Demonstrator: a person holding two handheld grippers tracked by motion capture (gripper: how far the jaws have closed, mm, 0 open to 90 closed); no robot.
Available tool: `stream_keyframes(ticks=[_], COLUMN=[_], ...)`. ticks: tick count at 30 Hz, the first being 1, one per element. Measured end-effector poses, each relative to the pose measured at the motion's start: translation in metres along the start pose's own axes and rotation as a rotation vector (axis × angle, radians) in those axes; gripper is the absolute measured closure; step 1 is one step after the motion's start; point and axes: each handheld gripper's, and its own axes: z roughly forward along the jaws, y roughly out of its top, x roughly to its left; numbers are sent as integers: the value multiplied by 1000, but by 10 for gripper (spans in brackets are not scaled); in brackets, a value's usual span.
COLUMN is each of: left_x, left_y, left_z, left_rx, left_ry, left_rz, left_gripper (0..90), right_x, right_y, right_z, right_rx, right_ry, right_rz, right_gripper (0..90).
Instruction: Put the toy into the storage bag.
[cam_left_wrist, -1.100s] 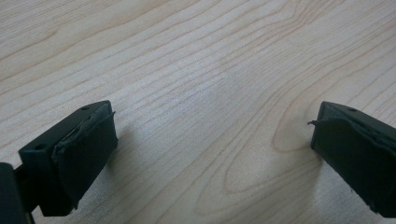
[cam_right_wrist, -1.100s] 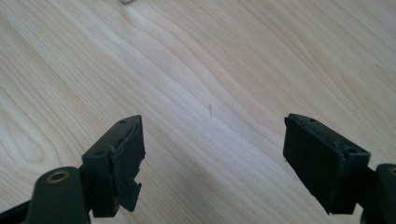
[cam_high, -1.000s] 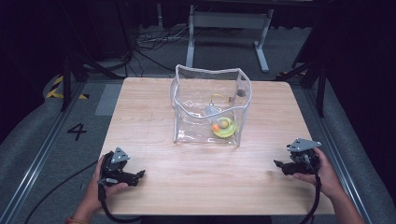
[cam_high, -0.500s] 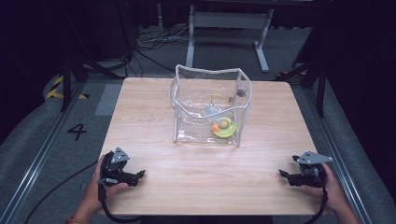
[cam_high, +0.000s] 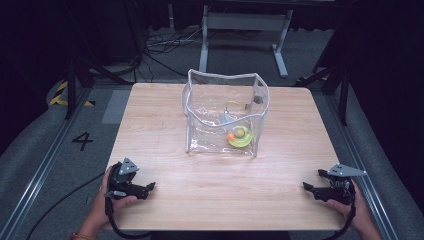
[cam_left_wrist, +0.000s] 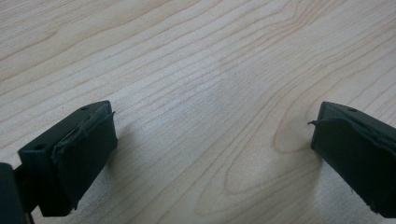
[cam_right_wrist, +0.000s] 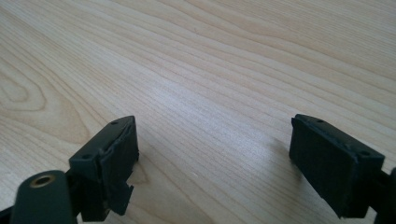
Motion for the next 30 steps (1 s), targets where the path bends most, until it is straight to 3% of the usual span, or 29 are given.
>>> stream_keyframes(ticks=[30], left_x=[-4], left_y=[-1], left_z=[-1], left_rx=[1], left_ry=[30], left_rz=[-35], left_gripper=[2], right_x=[1], right_y=[0], right_z=[0], right_rx=[0], right_ry=[-8], right_rz=[7], right_gripper=[156])
